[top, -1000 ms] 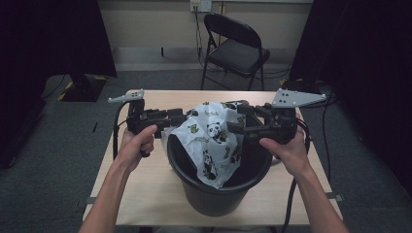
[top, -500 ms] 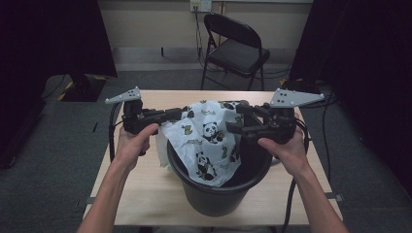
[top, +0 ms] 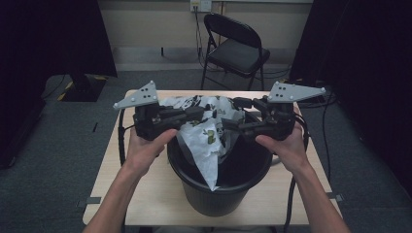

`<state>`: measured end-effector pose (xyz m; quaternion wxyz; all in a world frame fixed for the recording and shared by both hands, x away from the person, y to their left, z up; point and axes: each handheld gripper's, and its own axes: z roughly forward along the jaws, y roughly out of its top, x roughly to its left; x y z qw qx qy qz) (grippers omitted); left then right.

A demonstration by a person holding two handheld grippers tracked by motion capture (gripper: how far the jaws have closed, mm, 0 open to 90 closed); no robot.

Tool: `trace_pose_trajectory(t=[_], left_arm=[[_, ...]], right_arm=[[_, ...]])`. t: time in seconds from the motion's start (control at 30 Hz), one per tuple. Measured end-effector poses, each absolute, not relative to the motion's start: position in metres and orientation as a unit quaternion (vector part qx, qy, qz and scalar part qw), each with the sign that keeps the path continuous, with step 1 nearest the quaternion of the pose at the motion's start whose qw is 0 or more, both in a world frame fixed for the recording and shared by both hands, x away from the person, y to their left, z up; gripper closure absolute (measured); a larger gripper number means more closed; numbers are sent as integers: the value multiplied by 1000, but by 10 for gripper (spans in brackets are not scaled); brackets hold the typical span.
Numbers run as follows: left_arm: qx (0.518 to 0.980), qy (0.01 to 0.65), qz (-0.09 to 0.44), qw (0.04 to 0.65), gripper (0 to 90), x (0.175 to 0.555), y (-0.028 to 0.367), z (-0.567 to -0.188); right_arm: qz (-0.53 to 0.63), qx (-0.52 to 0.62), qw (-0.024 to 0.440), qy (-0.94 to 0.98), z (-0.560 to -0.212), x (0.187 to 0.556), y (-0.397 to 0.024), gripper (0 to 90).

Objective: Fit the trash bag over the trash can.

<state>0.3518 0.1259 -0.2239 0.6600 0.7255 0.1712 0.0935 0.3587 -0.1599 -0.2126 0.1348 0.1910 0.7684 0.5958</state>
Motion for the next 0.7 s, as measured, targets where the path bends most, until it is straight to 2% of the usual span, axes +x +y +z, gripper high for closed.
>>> trace_pose_trajectory(t=[0.13,0.2,0.27,0.3,0.33,0.4,0.43,0.5,0.57,0.6,0.7], left_arm=[[724,157,83,667,900,346,110,-217],[718,155,81,673,900,346,109,-216],[714,159,75,678,900,349,113,-216],[710,159,66,683,900,351,115,-217],[706,161,62,687,899,352,118,-218],[704,160,59,689,889,353,122,-220],[702,158,59,692,854,353,125,-220],[698,167,66,694,678,353,131,-221],[693,179,75,695,577,354,141,-223],[689,189,79,696,477,356,146,-224],[679,219,95,695,463,364,169,-233]], right_arm=[[603,172,125,769,-205,359,-153,238],[598,163,116,776,-206,359,-150,288],[596,137,86,786,-208,360,-148,498],[597,135,85,786,-209,359,-148,570],[593,132,88,790,-209,359,-147,684],[585,126,94,795,-210,358,-146,849],[584,124,97,796,-210,358,-146,897],[579,130,110,797,-210,358,-147,900],[569,135,130,800,-210,358,-150,900],[568,145,139,798,-212,359,-157,900],[567,154,148,796,-215,359,-165,900]])
